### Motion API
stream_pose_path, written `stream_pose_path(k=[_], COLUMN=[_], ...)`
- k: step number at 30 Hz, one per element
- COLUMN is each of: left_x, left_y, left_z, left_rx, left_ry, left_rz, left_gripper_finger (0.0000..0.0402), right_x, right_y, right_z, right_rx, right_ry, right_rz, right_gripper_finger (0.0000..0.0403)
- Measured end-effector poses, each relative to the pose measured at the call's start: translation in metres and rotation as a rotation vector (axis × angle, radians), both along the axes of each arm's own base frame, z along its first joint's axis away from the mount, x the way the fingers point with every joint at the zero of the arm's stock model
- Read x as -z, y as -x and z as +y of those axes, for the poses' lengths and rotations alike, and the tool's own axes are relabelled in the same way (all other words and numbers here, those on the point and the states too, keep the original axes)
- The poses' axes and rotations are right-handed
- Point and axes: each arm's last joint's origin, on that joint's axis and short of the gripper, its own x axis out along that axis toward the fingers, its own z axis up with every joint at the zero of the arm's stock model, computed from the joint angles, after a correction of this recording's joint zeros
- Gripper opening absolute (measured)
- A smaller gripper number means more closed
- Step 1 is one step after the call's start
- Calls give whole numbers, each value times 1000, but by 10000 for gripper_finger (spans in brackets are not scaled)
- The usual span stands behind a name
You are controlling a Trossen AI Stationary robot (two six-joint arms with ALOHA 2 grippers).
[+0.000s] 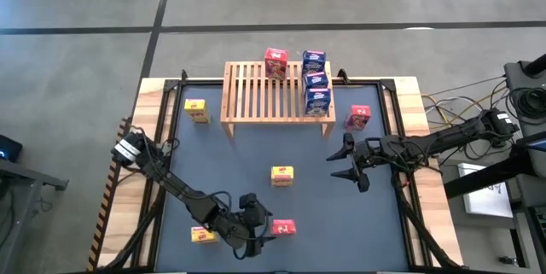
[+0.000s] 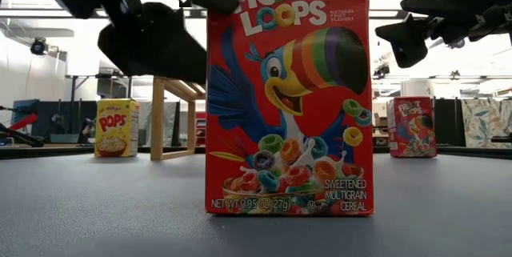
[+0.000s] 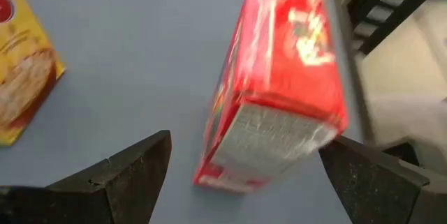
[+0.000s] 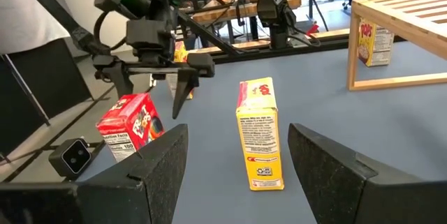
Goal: Stack cereal on shelf
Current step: Put the bottom red cereal box on the shelf aligned with the other red cereal box
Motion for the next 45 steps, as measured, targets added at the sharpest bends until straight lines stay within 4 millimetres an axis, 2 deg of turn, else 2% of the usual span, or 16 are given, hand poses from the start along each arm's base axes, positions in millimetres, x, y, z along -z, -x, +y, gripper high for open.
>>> stream_pose_path(k=[8, 13, 16, 22, 26, 38, 45], left_x=[13, 13, 16, 39, 43, 38, 13], left_y=[6, 5, 0, -8, -10, -11, -9], left_z=[7, 7, 4, -1, -3, -2, 0], left_rx=[-15, -20, 0, 27, 32, 47, 78], left_ry=[10, -9, -15, -11, -11, -37, -64], left_rz=[-75, -102, -149, -158, -159, -172, -235], left_gripper_finger=[345, 341, 325, 288, 259, 169, 155], right_x=[0, 0, 0, 0, 0, 1, 1], right_y=[0, 0, 0, 0, 0, 0, 0], right_z=[0, 0, 0, 0, 0, 0, 0], right_rx=[1, 2, 2, 2, 2, 2, 1], right_ry=[0, 0, 0, 1, 1, 1, 2], right_rz=[0, 0, 0, 3, 4, 5, 9], right_gripper_finger=[235, 235, 235, 235, 235, 235, 235])
